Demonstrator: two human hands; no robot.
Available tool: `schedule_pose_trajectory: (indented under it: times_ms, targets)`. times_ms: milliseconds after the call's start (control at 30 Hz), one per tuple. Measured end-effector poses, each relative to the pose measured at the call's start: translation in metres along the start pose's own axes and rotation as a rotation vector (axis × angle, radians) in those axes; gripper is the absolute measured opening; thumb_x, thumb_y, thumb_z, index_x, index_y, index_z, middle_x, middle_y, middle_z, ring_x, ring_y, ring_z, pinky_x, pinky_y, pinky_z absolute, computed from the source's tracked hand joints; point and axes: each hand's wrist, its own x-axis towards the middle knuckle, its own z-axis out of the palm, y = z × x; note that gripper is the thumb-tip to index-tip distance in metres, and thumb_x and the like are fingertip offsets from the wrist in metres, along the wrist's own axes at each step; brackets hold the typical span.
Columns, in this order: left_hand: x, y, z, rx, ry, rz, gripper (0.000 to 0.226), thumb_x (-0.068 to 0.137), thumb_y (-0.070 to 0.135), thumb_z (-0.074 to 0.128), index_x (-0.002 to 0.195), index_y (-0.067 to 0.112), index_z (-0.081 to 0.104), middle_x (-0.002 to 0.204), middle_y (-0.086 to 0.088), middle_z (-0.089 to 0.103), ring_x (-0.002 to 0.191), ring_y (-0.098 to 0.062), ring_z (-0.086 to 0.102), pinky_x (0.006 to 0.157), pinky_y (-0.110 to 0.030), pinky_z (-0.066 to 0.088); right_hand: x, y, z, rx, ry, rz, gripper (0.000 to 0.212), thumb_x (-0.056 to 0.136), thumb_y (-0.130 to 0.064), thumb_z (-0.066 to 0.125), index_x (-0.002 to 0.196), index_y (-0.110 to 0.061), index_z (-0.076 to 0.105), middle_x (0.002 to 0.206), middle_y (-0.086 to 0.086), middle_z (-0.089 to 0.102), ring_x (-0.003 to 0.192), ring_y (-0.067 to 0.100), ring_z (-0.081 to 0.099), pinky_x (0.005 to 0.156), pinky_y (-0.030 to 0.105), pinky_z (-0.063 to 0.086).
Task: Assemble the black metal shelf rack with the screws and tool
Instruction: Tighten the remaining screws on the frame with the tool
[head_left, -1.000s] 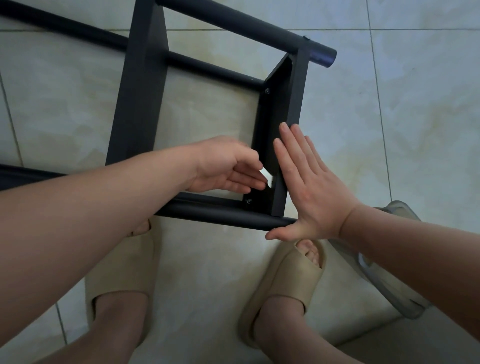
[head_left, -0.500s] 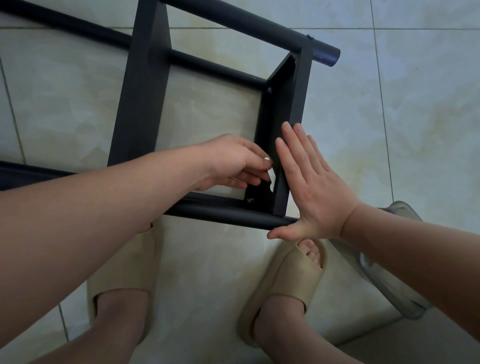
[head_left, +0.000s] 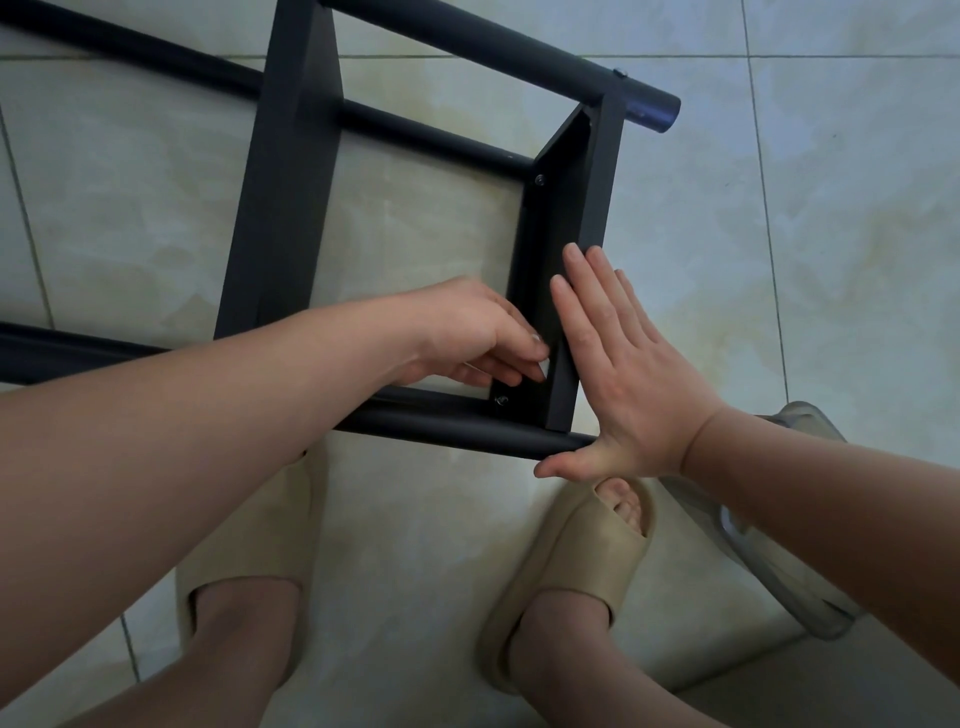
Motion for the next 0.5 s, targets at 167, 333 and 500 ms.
schedule_pose_trajectory:
  times_ms: [167,333,500]
  targets:
    - [0.0,-0.0028,0.0004,0.054,0.027,-0.016,0.004,0.091,0.025,0.07,0.091,0.022,0.069,0.085,0.003,0.078,0.078,-0.007,0.073,0.076,-0.028,0.05,0.0003,0.0002,-0.0002,0.001,-0.008,0.006,0.137,0.073,-0.094,0.042,0.157,0.009,0.01,0.166,0.028,0.001,0.155,0.043,-0.003,0.125,0.059,0.01]
    - [0.0001,-0.0015,0.001,-0.003,0.035,0.013,0.003,0.091,0.025,0.07,0.089,0.023,0.069,0.085,0.004,0.078,0.074,-0.004,0.072,0.076,-0.028,0.049,0.0004,0.0002,-0.0002,0.0,-0.005,0.0,0.136,0.073,-0.094,0.043,0.157,0.008,0.01,0.166,0.028,0.001,0.155,0.044,-0.002,0.125,0.059,0.011]
    - [-0.0002,-0.002,-0.0024,-0.014,0.045,-0.001,0.004,0.091,0.025,0.069,0.088,0.023,0.068,0.085,0.003,0.078,0.071,-0.004,0.071,0.075,-0.028,0.049,0.0004,0.0002,-0.0006,0.003,-0.006,0.001,0.136,0.073,-0.094,0.041,0.157,0.008,0.01,0.165,0.027,0.001,0.155,0.045,-0.002,0.125,0.059,0.011]
